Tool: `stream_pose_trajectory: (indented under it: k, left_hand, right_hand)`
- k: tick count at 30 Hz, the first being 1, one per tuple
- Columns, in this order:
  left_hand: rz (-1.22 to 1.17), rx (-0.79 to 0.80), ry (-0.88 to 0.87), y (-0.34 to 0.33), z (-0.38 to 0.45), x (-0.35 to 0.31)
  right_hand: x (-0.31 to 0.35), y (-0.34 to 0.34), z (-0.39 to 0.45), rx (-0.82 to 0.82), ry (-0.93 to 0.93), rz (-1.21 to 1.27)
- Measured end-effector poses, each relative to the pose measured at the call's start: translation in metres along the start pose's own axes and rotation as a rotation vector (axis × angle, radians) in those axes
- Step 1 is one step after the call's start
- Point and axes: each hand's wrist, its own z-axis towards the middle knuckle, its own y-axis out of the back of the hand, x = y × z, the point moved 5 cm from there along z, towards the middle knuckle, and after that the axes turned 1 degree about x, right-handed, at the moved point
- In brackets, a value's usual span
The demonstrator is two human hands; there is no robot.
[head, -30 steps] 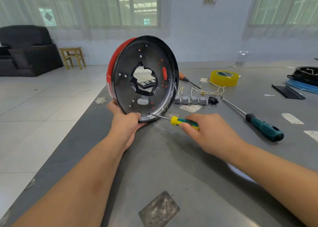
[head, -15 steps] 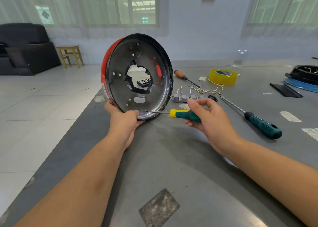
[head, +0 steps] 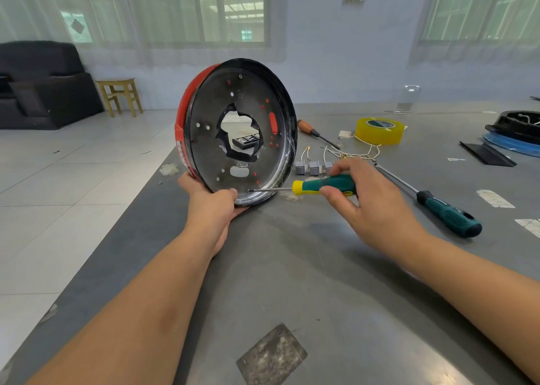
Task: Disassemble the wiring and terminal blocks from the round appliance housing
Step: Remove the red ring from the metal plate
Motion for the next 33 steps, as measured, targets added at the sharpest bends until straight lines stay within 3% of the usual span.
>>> stream_pose_trajectory:
  k: [3, 6, 9, 16, 21, 26, 30, 33]
  left_hand:
    - [0.003, 0.009, 0.007, -0.001, 0.000, 0.001]
    - [0.020, 0.000, 0.003, 0.000, 0.000, 0.001]
    - [0.007, -0.014, 0.013, 0.000, 0.001, 0.001]
    - [0.093, -0.048, -0.014, 0.000, 0.005, 0.003]
    - [0.217, -0.065, -0.100, 0.001, 0.005, 0.002]
    - [0.447, -0.124, -0.185, 0.006, 0.007, 0.002]
    - [0.482, -0.141, -0.186, 0.007, 0.008, 0.004]
    - [0.490, -0.142, -0.185, 0.007, 0.008, 0.004]
  right_hand:
    - [0.007, 0.004, -0.002, -0.009, 0.208, 0.125]
    - [0.007, -0.002, -0.007, 0.002, 0.079, 0.221]
    - [0.003, -0.002, -0.006, -0.057, -0.015, 0.057]
    - [0.014, 0.003, -0.013, -0.046, 0.133, 0.071]
    - [0.014, 0.006, -0.012, -0.126, 0.090, -0.111]
    - [0.022, 0.006, -0.019, -0.090, 0.179, 0.082]
    - [0.013, 0.007, -0.015, -0.133, 0.020, -0.020]
    - [0.013, 0.007, -0.014, -0.068, 0.064, 0.044]
